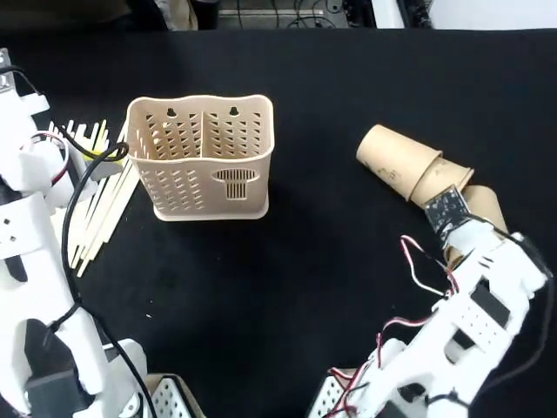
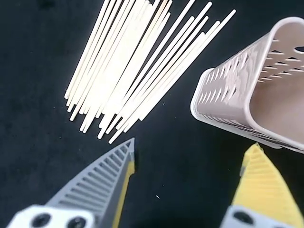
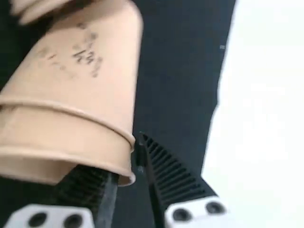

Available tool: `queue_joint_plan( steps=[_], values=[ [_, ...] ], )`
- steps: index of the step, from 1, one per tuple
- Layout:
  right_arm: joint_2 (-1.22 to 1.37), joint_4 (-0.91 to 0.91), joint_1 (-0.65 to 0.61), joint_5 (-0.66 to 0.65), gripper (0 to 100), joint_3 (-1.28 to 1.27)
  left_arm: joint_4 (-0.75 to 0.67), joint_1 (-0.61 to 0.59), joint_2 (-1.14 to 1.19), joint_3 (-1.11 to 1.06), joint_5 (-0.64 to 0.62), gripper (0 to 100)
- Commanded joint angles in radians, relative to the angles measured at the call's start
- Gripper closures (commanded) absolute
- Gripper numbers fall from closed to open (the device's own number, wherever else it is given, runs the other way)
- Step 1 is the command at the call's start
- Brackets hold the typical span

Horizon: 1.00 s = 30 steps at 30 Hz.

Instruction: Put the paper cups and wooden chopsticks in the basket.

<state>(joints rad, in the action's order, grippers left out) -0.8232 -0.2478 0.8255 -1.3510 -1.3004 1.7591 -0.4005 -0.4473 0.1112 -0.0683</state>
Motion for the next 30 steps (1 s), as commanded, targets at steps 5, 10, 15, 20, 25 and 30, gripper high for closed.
queue_joint_plan(
  steps=[5,10,15,20,25,30],
  values=[
    [-0.289,-0.499,0.023,0.020,98.8,0.202,0.000,-0.008,-0.020,0.002,0.006,65],
    [-0.384,-0.957,-0.054,0.115,98.8,0.489,0.000,-0.008,-0.020,0.002,0.006,65],
    [-0.326,-1.174,-0.124,0.276,98.8,0.780,0.000,-0.008,-0.020,0.002,0.006,65],
    [-0.102,-1.320,-0.269,0.557,98.8,1.182,0.000,-0.007,-0.029,0.002,0.006,65],
    [0.277,-1.525,-0.520,0.827,98.8,1.791,0.000,-0.018,-0.032,0.012,0.006,65],
    [0.547,-1.521,-0.732,0.864,98.8,2.161,-0.002,-0.012,-0.054,-0.025,0.005,68]
  ],
)
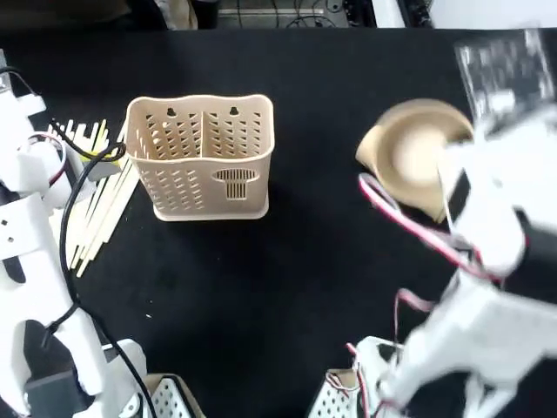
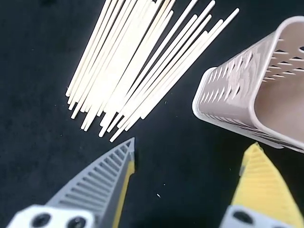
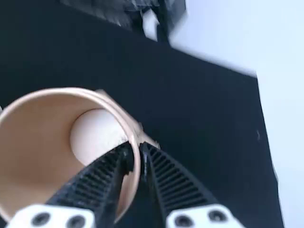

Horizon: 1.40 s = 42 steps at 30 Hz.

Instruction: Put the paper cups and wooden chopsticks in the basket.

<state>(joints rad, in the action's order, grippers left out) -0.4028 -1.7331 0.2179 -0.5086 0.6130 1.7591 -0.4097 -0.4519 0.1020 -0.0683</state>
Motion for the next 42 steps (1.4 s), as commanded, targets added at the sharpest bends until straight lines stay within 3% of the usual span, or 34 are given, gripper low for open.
queue_joint_plan(
  steps=[1,8,17,28,35,42],
  values=[
    [0.156,-0.035,-0.166,0.021,98.8,0.277,-0.002,0.002,-0.058,-0.025,0.005,69],
    [0.219,-0.034,-0.433,0.034,98.8,0.303,-0.002,0.073,-0.166,-0.140,0.005,76],
    [0.355,-0.032,-0.626,0.137,98.8,0.394,-0.092,0.085,-0.331,-0.358,0.002,77],
    [0.421,-0.034,-0.646,0.190,98.1,0.263,-0.173,0.087,-0.377,-0.417,-0.005,76],
    [0.414,-0.032,-0.684,0.189,69.8,0.202,-0.195,0.093,-0.376,-0.420,-0.003,76],
    [0.420,-0.032,-0.631,0.193,73.4,0.358,-0.199,0.093,-0.376,-0.421,-0.003,76]
  ],
)
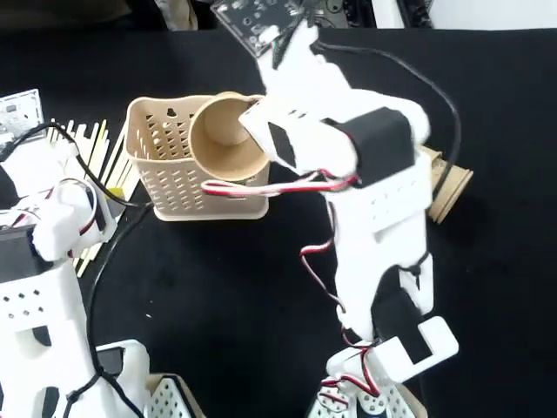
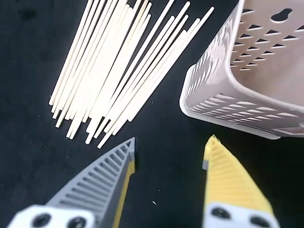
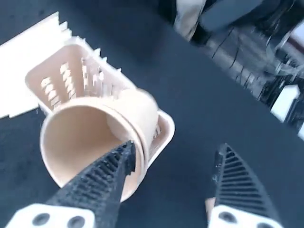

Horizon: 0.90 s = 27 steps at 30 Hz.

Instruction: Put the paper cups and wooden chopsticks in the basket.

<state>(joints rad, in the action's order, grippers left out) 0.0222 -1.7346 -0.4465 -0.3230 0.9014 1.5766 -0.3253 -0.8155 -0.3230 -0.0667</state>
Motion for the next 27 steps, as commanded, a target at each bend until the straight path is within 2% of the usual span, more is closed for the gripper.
queue_joint_plan(
  steps=[1,8,16,18,21,24,27],
  values=[
    [-0.004,-0.031,0.037,0.008,73.4,0.073,-0.017,0.008,-0.012,0.002,-0.005,76],
    [0.047,-0.020,-0.078,0.014,73.7,0.077,-0.017,0.010,-0.012,0.004,-0.003,76],
    [0.246,0.015,-0.078,0.101,73.9,0.185,-0.009,0.010,-0.012,0.016,-0.003,76],
    [0.291,0.011,-0.068,0.101,78.6,0.216,-0.003,0.010,-0.012,0.033,-0.002,76],
    [0.291,-0.012,-0.081,0.091,98.7,0.288,0.006,0.010,-0.012,0.051,0.002,76],
    [0.263,-0.032,-0.112,0.054,94.4,0.305,0.006,0.010,-0.012,0.054,0.002,76],
    [0.249,-0.031,-0.109,0.058,97.1,0.248,0.006,0.010,-0.012,0.053,0.002,76]
  ],
)
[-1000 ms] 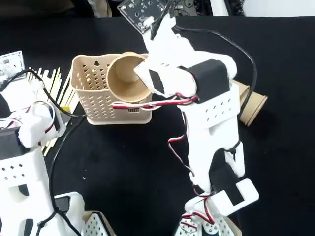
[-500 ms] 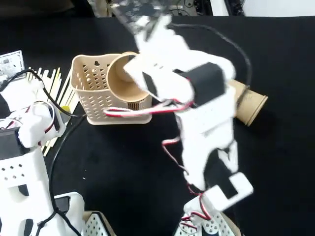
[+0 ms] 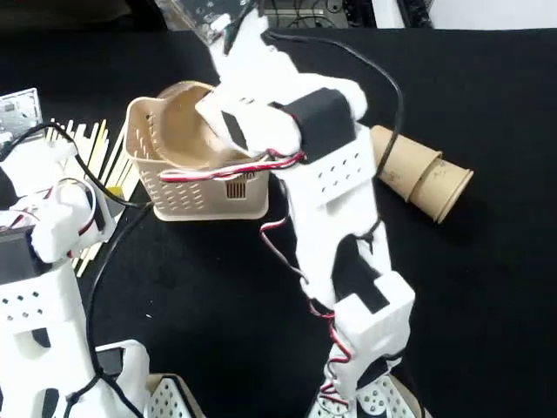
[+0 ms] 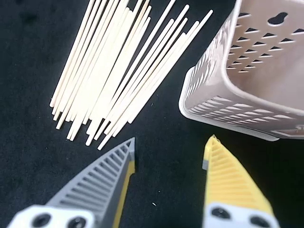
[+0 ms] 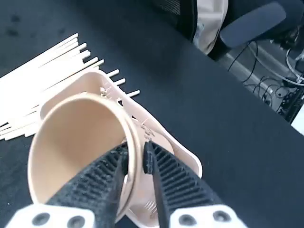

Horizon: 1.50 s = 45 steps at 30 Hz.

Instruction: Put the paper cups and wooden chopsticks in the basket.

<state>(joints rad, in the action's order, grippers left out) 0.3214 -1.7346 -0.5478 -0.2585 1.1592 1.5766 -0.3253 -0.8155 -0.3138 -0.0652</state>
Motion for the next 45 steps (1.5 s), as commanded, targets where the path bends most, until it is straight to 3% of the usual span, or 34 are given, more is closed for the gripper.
queue_joint_plan(
  steps=[1,10,16,23,26,34,41,45],
  values=[
    [-0.058,-0.031,0.002,-0.006,97.5,-0.045,0.006,0.010,-0.012,0.045,0.000,76],
    [-0.156,-0.031,0.077,0.046,96.3,-0.271,0.005,0.010,-0.012,0.042,0.002,76],
    [-0.157,-0.026,0.107,0.063,66.5,-0.269,0.005,0.010,-0.012,0.038,0.002,76],
    [-0.165,-0.031,0.129,0.028,73.1,-0.096,0.005,0.012,-0.012,0.038,0.002,76],
    [-0.165,-0.032,0.259,0.037,73.3,-0.061,0.005,0.012,-0.012,0.039,0.003,76],
    [-0.202,-0.032,0.827,0.230,73.0,-0.318,0.005,0.012,-0.012,0.036,0.069,76],
    [-0.302,-0.026,0.867,0.250,72.9,-0.739,0.003,0.012,0.006,0.010,0.101,76],
    [-0.295,0.040,0.936,0.261,72.8,-0.846,0.006,0.010,0.031,-0.005,0.100,76]
  ],
)
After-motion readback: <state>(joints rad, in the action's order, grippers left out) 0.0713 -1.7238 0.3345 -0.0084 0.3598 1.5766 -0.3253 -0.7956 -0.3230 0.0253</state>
